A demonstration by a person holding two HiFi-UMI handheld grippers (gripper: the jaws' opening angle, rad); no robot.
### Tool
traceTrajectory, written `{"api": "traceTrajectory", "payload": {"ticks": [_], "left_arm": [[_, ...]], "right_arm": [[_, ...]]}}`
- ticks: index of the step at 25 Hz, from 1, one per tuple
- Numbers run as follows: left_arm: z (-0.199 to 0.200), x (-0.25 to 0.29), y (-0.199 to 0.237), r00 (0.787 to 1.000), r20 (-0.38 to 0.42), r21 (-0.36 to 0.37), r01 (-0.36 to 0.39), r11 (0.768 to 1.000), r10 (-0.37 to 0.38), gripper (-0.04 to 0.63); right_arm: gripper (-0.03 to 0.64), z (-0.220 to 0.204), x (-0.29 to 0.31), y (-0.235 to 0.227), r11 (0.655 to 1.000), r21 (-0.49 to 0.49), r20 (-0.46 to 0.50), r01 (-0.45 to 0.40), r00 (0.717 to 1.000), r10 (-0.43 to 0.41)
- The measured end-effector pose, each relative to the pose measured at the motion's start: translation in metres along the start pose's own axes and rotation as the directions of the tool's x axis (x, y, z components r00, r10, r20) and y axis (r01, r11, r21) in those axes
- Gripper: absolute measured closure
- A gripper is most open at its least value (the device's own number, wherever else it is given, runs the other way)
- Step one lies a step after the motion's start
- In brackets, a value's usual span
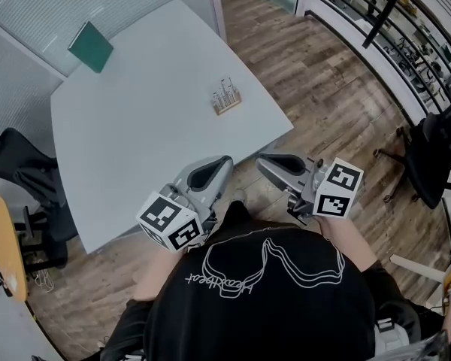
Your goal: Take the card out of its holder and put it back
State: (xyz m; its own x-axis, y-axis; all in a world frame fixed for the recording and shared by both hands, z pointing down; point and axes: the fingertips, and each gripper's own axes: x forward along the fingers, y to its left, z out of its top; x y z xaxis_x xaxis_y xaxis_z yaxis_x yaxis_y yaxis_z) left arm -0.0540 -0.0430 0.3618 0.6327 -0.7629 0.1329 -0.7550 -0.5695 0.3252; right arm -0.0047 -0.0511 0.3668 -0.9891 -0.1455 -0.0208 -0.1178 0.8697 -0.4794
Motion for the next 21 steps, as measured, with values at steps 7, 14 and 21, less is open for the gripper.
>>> {"api": "traceTrajectory", "payload": {"ticks": [7,14,21], "left_arm": [[0.005,-0.002,-0.014,0.999,0.019,0.010,0.026,1.000,-0.027,0.581],[0.007,-0.001,-0.006,0.999,0.024,0.011,0.024,1.000,-0.025,0.581],[0.003,-0.004,-0.022,1.000,0.025,0.010,0.018,1.000,-0.019,0.581]], "right_arm": [[0.607,-0.001,-0.008,0.007,1.000,-0.008,0.004,0.019,1.000,-0.019],[0.607,0.003,-0.003,0.002,0.999,-0.020,-0.003,0.028,1.000,-0.028],[0.607,0.002,-0.017,0.011,0.999,-0.036,-0.004,0.027,1.000,-0.027]]}}
